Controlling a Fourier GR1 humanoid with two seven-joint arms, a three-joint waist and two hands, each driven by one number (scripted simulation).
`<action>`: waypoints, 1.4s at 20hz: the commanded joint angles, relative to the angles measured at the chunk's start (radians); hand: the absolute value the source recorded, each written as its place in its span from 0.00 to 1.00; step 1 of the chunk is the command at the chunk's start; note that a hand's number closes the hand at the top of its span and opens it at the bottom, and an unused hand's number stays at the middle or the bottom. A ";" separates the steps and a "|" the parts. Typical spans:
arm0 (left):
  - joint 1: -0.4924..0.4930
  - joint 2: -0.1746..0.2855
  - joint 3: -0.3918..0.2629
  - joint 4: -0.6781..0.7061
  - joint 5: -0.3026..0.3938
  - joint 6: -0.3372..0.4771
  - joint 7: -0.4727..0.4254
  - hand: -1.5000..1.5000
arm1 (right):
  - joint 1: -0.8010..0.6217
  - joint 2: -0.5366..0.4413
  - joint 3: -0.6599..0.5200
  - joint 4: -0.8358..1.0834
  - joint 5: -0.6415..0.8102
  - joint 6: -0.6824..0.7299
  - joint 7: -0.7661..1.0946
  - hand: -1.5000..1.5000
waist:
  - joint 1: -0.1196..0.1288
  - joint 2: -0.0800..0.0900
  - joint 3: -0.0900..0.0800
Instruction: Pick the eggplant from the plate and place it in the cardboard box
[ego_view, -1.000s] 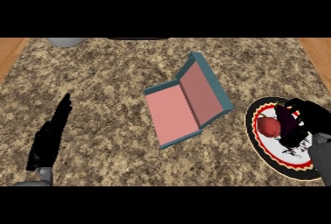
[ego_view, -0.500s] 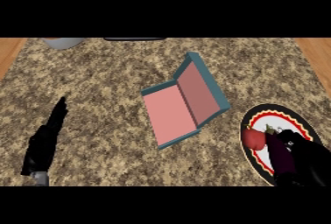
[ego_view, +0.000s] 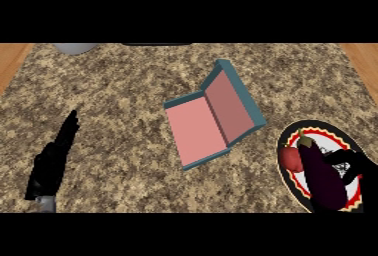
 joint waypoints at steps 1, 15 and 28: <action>-0.031 -0.002 -0.007 -0.018 -0.012 0.005 0.026 0.50 | -0.071 0.043 0.006 -0.146 -0.094 -0.015 -0.037 1.00 | 0.006 0.001 0.001; -0.037 -0.018 -0.011 -0.023 -0.015 -0.030 0.052 0.50 | -0.731 0.258 0.044 0.084 -0.084 0.216 0.274 1.00 | 0.033 0.007 -0.001; -0.039 -0.012 0.032 -0.005 -0.002 -0.053 0.005 0.50 | -0.955 0.411 0.069 0.728 -0.027 -0.014 0.168 1.00 | 0.032 0.009 0.000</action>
